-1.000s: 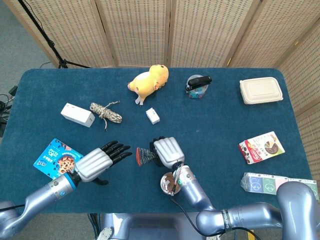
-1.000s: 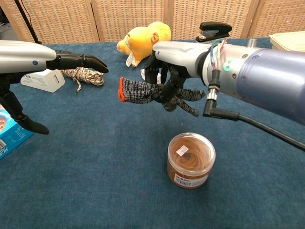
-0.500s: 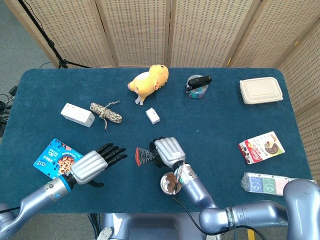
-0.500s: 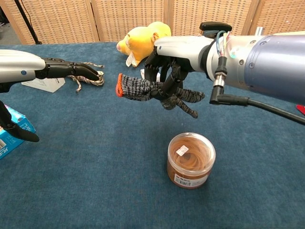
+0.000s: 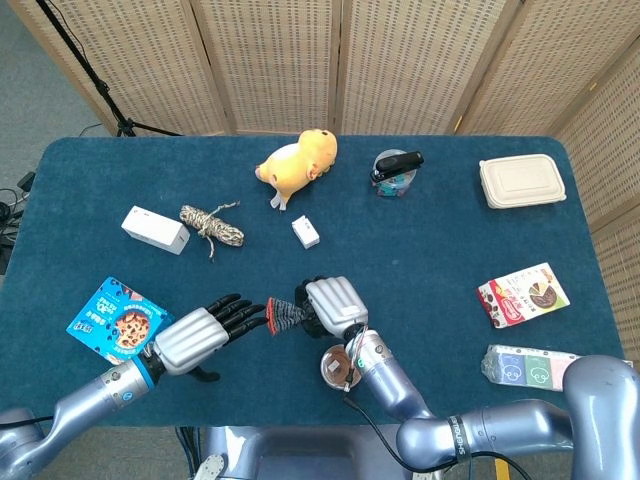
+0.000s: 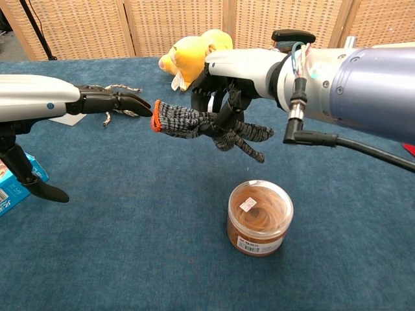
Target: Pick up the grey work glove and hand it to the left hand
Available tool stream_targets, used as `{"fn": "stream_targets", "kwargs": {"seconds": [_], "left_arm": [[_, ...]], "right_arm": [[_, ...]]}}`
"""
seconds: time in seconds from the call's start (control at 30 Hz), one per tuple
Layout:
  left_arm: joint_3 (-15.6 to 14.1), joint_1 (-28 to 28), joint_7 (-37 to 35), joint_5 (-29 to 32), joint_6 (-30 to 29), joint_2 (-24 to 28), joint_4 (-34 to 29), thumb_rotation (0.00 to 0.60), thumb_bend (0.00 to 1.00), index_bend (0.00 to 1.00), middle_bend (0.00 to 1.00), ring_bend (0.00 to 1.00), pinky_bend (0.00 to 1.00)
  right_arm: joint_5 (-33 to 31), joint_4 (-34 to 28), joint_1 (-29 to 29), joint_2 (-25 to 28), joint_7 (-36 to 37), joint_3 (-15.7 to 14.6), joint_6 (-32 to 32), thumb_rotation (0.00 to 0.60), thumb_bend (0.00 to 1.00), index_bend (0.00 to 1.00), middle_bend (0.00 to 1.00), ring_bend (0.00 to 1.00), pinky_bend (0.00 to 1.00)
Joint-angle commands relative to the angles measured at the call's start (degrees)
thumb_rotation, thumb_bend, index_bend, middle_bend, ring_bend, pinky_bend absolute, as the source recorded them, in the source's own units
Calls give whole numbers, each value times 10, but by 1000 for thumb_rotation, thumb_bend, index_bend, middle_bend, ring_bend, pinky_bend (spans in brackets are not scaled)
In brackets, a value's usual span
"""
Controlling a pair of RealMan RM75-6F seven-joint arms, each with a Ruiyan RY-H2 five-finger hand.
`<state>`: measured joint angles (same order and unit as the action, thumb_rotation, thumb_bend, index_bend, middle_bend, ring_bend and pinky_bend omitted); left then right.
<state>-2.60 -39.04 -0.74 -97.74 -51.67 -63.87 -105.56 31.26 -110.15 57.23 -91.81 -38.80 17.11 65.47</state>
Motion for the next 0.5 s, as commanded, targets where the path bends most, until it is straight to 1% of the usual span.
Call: {"fn": "stream_targets", "kwargs": {"seconds": [0.03,0.5], "left_arm": [[0,-3,7,6,5,-4,-2,600,0,0,0,0,0],[10,-13,45,38,18,-18,-17,600,0,0,0,0,0]], "right_arm": [[-2,-1,1,0,5,0,0,600,475,537,390,341,531],[-3,-4,6,-1,23,-4,5,600,474,537,390,341,531]]}}
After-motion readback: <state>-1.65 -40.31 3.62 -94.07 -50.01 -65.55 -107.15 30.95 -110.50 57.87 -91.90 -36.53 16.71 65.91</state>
